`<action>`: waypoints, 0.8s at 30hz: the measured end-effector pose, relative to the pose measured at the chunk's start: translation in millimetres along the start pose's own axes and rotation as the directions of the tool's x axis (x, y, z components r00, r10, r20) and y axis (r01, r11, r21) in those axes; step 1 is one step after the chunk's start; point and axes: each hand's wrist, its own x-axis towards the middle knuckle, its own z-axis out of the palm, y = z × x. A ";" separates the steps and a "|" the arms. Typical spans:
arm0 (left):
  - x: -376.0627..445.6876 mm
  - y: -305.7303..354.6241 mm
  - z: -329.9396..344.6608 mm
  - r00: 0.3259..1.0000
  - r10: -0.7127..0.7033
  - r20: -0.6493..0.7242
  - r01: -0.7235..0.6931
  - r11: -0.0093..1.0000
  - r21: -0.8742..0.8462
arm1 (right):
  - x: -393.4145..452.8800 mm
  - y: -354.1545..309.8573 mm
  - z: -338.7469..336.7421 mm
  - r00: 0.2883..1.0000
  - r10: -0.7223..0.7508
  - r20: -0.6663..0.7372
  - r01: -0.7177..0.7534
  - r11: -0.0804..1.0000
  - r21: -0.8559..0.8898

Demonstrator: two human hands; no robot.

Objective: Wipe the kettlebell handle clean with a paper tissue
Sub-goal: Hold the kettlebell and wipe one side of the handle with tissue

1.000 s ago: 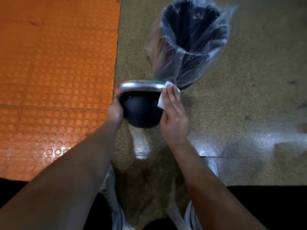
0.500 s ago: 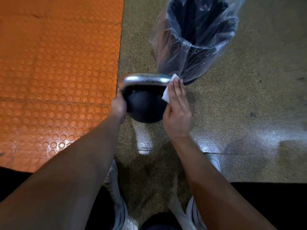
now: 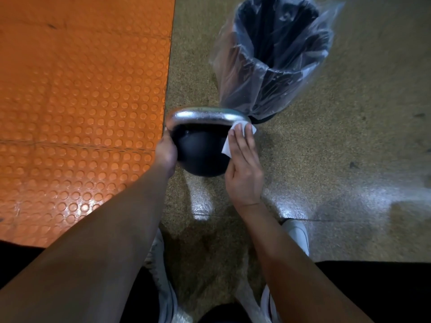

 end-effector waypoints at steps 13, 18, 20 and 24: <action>-0.4 -0.4 0.4 1.000 0.017 0.005 -0.017 1.000 0.002 | 21.5 1.2 -1.4 0.993 0.002 -0.122 -0.008 0.999 -0.047; -4.2 1.7 1.1 1.000 0.025 0.010 -0.025 1.000 -0.008 | 13.4 -4.8 1.5 0.990 0.009 -0.137 -0.010 1.000 -0.005; -3.3 0.9 0.8 1.000 0.027 0.004 -0.027 1.000 -0.014 | 18.2 -0.3 0.0 0.983 0.062 -0.170 -0.060 0.998 0.020; -2.0 0.6 -0.3 1.000 0.017 0.009 -0.017 1.000 -0.008 | 28.5 -6.1 4.3 0.979 0.081 -0.187 -0.081 0.997 0.005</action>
